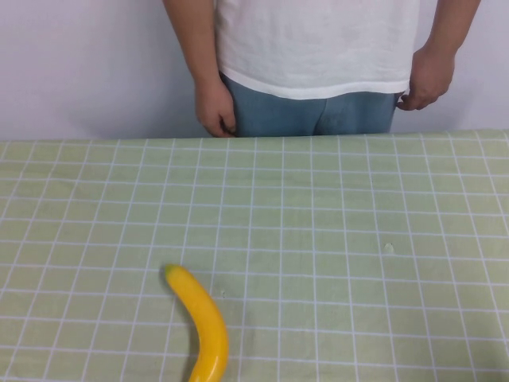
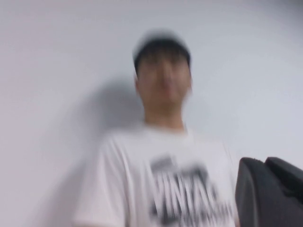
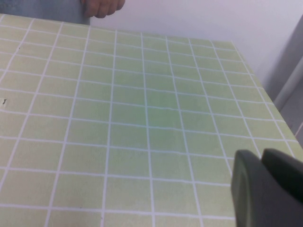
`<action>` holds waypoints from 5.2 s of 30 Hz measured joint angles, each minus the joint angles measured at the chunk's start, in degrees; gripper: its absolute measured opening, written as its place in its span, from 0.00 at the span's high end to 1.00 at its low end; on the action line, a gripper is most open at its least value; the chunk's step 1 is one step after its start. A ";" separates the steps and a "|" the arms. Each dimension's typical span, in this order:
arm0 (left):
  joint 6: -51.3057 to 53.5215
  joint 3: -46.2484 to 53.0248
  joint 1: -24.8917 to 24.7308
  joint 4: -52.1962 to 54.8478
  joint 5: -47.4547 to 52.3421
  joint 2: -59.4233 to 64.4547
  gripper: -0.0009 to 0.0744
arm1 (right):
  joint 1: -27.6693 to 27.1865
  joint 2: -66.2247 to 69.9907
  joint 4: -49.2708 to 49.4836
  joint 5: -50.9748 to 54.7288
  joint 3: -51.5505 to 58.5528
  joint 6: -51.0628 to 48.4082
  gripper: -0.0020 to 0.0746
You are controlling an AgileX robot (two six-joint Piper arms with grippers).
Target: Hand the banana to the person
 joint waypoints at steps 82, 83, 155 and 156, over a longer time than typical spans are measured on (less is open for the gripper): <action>17.08 -63.34 -7.78 -37.56 79.97 109.12 0.63 | 0.00 0.00 0.00 0.00 0.00 0.00 0.98; 17.78 -64.89 -7.82 -36.88 81.33 108.57 0.63 | 0.00 0.00 0.00 0.00 0.00 0.00 0.98; 21.60 -114.16 -26.86 -10.07 109.58 95.44 0.97 | 0.00 0.00 0.00 0.00 0.00 0.00 0.98; 21.72 -112.91 -27.00 -10.96 109.73 93.71 0.98 | 0.00 0.00 0.00 0.00 0.00 0.00 0.98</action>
